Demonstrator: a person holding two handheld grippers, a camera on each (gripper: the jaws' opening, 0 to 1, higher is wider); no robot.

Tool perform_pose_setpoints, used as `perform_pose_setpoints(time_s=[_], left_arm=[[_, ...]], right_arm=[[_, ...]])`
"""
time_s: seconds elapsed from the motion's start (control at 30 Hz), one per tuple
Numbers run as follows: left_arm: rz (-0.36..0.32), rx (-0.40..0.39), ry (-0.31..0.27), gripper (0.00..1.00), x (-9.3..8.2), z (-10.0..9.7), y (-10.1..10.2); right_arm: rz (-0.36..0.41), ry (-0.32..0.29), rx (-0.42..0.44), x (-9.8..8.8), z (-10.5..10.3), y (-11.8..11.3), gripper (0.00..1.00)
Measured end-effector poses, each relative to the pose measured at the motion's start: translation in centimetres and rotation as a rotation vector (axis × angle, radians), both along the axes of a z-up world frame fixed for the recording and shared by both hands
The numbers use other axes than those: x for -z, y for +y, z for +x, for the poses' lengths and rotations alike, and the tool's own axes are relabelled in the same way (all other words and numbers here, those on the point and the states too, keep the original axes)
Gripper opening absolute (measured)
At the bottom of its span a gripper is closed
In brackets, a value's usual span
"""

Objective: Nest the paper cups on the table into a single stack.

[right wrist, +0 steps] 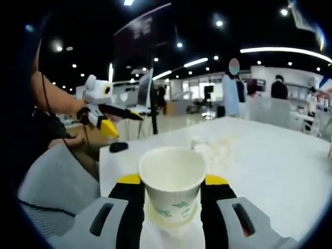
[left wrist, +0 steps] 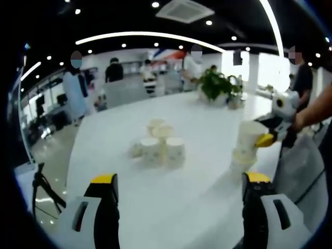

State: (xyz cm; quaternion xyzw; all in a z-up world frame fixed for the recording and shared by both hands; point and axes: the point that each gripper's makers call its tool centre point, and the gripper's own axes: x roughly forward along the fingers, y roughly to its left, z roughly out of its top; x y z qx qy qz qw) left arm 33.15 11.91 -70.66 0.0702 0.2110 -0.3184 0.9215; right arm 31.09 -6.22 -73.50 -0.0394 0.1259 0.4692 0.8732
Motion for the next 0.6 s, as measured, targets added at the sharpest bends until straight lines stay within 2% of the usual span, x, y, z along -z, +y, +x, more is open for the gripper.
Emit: perform_pose_setpoints(time_s=[0.6], left_arm=[[-0.004,-0.004,0.005,0.96,0.4,-0.3,0.0]], right_arm=[[-0.031,0.032,0.016,2.3,-0.1,0.1,0.39]])
